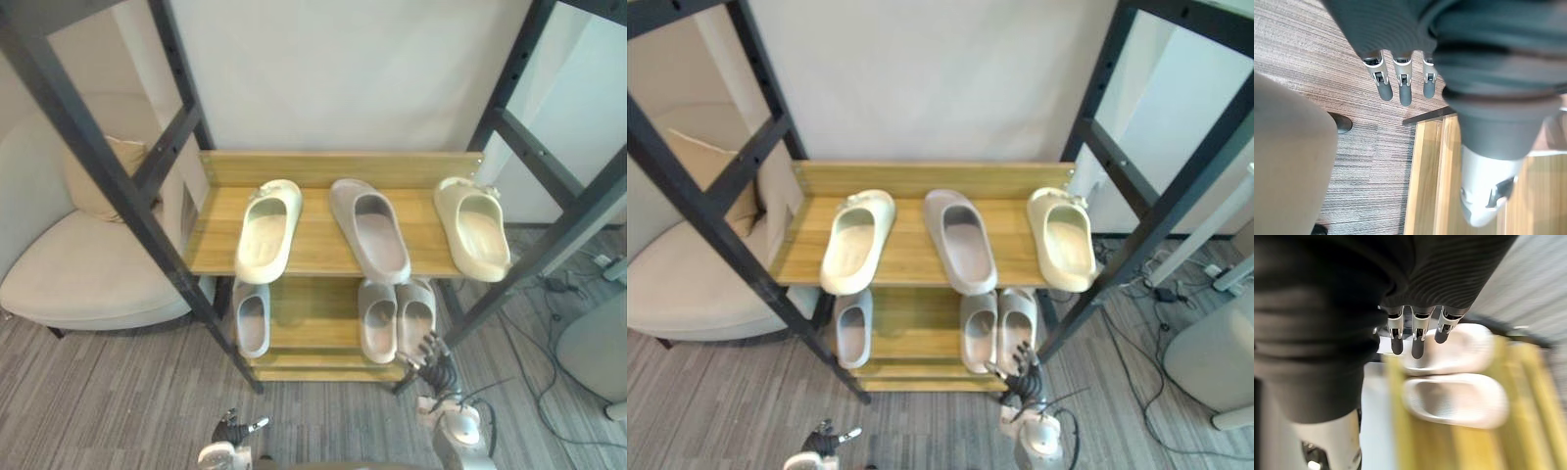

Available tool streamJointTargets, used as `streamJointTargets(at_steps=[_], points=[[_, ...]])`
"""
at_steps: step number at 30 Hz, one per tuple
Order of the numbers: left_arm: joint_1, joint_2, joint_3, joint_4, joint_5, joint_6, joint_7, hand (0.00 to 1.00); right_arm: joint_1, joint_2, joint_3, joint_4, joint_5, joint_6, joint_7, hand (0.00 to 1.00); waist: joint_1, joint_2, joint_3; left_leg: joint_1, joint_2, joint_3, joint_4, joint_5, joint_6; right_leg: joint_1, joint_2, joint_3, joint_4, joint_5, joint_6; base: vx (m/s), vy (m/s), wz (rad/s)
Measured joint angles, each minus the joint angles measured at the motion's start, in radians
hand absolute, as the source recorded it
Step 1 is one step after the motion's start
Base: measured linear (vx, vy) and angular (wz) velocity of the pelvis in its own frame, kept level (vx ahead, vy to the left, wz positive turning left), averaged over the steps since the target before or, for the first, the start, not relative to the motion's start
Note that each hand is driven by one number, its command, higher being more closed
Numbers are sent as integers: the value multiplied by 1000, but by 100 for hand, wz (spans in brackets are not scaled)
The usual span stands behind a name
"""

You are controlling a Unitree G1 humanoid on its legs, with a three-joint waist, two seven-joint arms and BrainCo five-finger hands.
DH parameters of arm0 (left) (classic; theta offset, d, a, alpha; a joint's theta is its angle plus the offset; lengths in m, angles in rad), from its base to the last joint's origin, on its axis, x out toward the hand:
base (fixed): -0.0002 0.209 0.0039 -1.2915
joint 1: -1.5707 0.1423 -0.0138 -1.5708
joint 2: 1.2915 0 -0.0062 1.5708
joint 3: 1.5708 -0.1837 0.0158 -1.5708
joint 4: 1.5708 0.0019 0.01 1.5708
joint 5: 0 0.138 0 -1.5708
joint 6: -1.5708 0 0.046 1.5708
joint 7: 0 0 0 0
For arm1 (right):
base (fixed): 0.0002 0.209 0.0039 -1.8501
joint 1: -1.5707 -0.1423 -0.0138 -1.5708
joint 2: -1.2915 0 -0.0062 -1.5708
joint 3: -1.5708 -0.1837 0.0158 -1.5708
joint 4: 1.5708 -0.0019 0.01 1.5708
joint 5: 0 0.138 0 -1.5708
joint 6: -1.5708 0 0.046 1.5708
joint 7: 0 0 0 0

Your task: Organize the slippers on the shoe rack

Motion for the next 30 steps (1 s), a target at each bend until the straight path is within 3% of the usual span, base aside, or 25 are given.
streamJointTargets(at_steps=[8, 20, 30], points=[[12, 22, -95, -11, 21, -20, -2, 0, 60, -3, 65, -249, -77, -71, 33, 0, -12, 0, -2, 16, 0, 25, 3, -13, 5, 0, 2, 33, -4, 3, 3, -1, 13, -11], [-36, 59, -256, 65, 29, -42, -20, 0, -9, -89, 107, -348, -114, -122, 42, 0, -26, 6, -5, 7, -2, 26, 4, -19, 7, 1, 7, 44, -38, 22, 7, 18, 6, -2], [-38, 60, -261, 73, 32, -44, -25, 0, -120, -166, 93, -407, -116, -147, 18, 0, -42, 5, -4, 1, -2, 11, 22, -26, 9, 11, 6, 36, -36, 22, 7, -9, 1, 3]])
